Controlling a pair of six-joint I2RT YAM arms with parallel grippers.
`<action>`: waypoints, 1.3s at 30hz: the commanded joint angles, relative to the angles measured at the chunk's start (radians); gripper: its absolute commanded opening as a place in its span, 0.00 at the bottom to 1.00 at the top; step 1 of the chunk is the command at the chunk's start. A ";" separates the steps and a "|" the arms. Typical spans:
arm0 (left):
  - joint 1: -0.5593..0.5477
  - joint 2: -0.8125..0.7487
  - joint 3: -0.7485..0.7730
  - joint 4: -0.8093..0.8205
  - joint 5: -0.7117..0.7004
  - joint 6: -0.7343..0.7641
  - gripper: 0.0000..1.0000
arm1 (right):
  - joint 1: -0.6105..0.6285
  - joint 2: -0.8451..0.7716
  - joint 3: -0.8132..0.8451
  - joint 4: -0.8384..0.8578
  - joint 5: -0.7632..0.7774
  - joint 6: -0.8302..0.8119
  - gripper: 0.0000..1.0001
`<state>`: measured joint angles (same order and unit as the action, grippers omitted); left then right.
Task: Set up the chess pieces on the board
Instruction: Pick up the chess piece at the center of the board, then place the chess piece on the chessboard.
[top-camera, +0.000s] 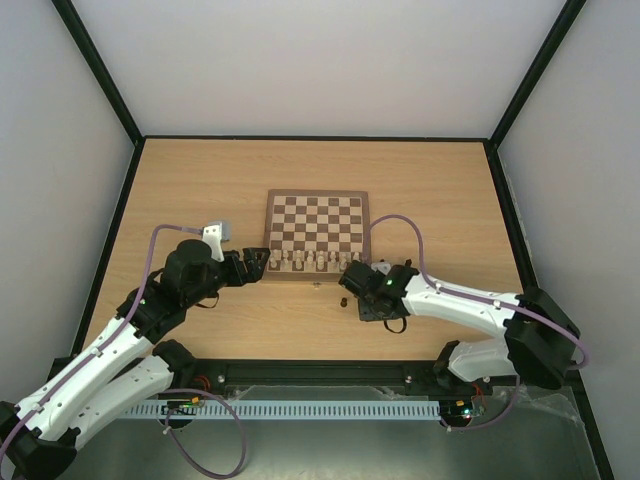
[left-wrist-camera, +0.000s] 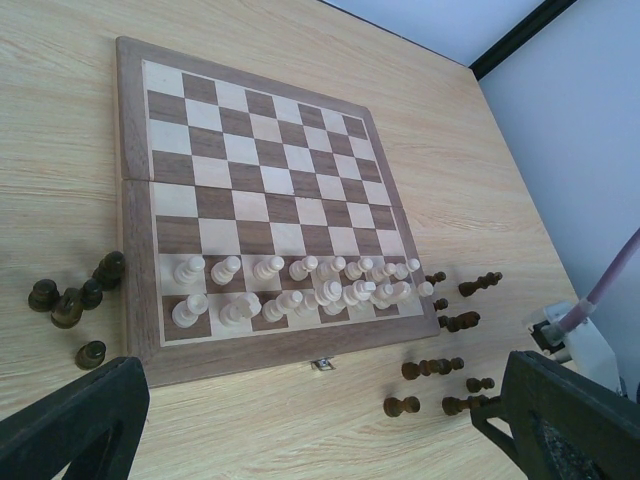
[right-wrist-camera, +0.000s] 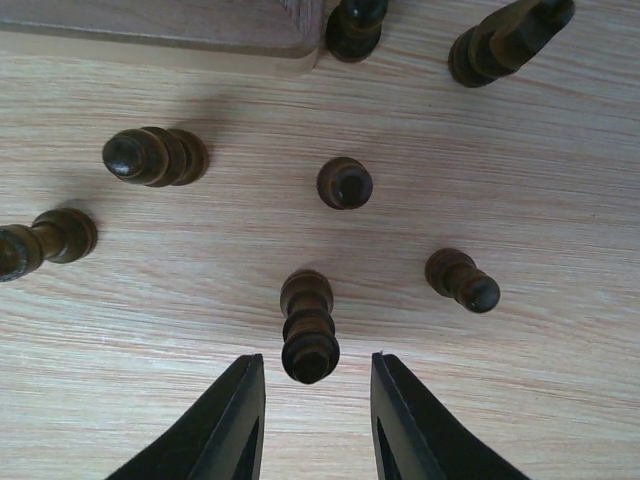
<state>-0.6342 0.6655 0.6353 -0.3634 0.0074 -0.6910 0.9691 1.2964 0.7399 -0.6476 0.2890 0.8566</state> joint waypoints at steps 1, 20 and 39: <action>0.003 -0.001 -0.002 0.005 0.002 0.013 0.99 | 0.006 0.033 0.012 -0.011 0.017 -0.005 0.29; 0.003 -0.010 0.000 -0.008 -0.023 0.025 1.00 | -0.013 -0.027 0.277 -0.209 0.099 -0.077 0.10; 0.008 0.007 0.000 0.004 0.003 0.043 0.99 | -0.252 0.579 1.343 -0.381 0.027 -0.437 0.09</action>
<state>-0.6334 0.6624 0.6353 -0.3729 -0.0029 -0.6609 0.7551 1.7550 1.8698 -0.9176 0.3531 0.5209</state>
